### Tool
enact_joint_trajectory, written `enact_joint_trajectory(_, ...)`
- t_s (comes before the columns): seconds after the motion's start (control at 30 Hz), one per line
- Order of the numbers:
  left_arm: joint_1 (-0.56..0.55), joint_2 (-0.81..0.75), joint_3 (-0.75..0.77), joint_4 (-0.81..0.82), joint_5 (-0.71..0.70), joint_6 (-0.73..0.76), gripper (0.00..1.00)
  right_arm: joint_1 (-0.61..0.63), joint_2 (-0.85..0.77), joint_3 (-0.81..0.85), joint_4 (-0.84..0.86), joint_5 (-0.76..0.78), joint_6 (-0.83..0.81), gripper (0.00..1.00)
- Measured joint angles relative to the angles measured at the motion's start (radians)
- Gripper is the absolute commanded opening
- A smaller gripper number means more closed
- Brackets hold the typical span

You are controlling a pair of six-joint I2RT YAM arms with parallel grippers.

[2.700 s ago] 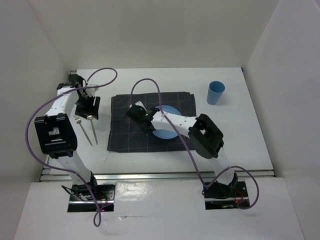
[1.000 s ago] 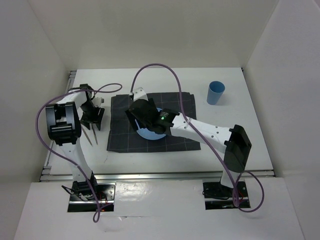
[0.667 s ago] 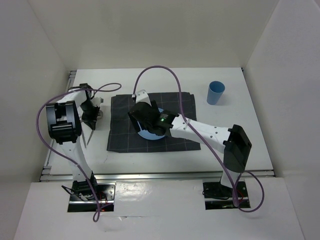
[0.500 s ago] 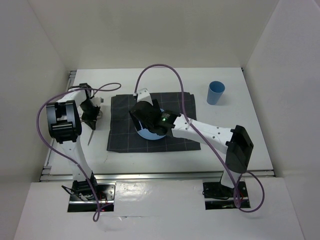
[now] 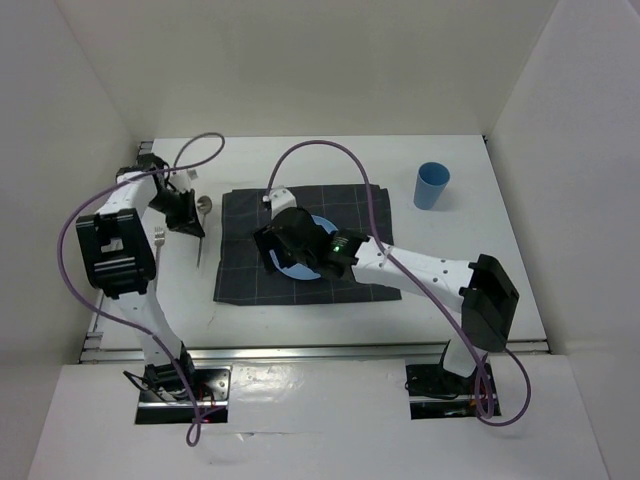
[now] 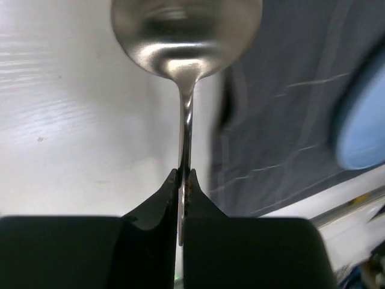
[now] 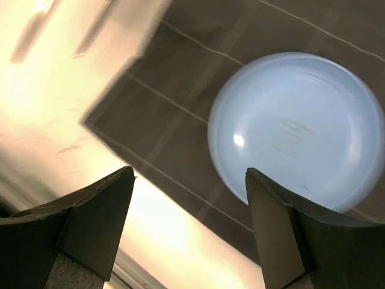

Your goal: Set the dinner table for one person

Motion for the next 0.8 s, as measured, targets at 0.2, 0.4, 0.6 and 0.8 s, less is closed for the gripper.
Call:
enact_joint_trajectory(0.2,0.005,-0.308,-0.061,0.131,0.076,-0.149,0.00,-0.005,0.011,-0.038,0.283,-0.219,0.001,0.82)
enact_joint_trajectory(0.4,-0.005,-0.545,-0.156,0.236,0.097,-0.286,0.00,-0.039,0.217,0.182,0.425,-0.406,0.040,0.82)
enact_joint_trajectory(0.6,-0.025,-0.575,-0.186,0.247,0.098,-0.361,0.00,-0.094,0.376,0.285,0.439,-0.546,0.090,0.82)
enact_joint_trajectory(0.8,-0.032,-0.575,-0.204,0.248,0.106,-0.385,0.00,-0.116,0.427,0.304,0.438,-0.599,0.125,0.70)
